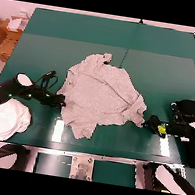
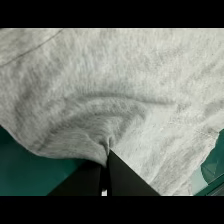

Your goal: Fold the shirts.

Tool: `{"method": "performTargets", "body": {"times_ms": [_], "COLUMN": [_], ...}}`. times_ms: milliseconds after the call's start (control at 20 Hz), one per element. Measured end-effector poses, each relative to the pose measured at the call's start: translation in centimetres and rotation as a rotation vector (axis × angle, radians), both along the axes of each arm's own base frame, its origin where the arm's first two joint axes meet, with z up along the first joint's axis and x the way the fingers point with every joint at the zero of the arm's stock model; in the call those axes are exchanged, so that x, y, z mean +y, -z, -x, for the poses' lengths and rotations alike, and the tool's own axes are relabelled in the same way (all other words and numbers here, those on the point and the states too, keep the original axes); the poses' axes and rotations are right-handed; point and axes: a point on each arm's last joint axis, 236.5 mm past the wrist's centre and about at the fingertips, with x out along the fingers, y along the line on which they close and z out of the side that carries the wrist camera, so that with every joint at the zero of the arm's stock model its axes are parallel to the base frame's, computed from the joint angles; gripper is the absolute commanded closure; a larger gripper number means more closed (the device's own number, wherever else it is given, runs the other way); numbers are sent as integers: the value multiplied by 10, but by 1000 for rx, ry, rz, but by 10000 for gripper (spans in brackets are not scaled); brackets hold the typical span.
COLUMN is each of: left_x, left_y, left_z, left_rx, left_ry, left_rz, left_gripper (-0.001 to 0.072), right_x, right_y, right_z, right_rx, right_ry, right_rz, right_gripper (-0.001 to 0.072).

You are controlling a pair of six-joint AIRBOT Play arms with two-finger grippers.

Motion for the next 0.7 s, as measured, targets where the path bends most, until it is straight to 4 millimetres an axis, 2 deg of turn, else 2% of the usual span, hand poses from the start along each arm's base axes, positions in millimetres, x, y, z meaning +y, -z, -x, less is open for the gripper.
{"method": "performTargets", "body": {"times_ms": [50,150,250,350,450,550,600,700], "left_x": [-2,-9,-17,-24,-28,-25,-20,-2], "left_y": [-10,-42,-92,-161,-249,-346,-395,-472], "left_z": [-5,-19,-40,-63,-84,-90,-86,-68], "left_rx": [-15,-59,-144,-271,-460,-688,-811,-1024], "left_ry": [17,70,131,177,201,198,184,123], "left_rz": [7,29,54,71,80,67,46,-11], "left_gripper": [685,685,685,685,685,685,685,685], "right_x": [8,23,33,33,26,17,12,5], "right_y": [-13,-62,-143,-249,-356,-441,-477,-539], "right_z": [-7,-34,-71,-100,-107,-98,-92,-72], "right_rx": [-34,-160,-377,-656,-924,-1134,-1220,-1382], "right_ry": [-6,-11,-9,2,9,32,53,93], "right_rz": [-46,-154,-258,-329,-333,-289,-261,-191], "right_gripper": [699,699,698,698,698,698,698,698]}}
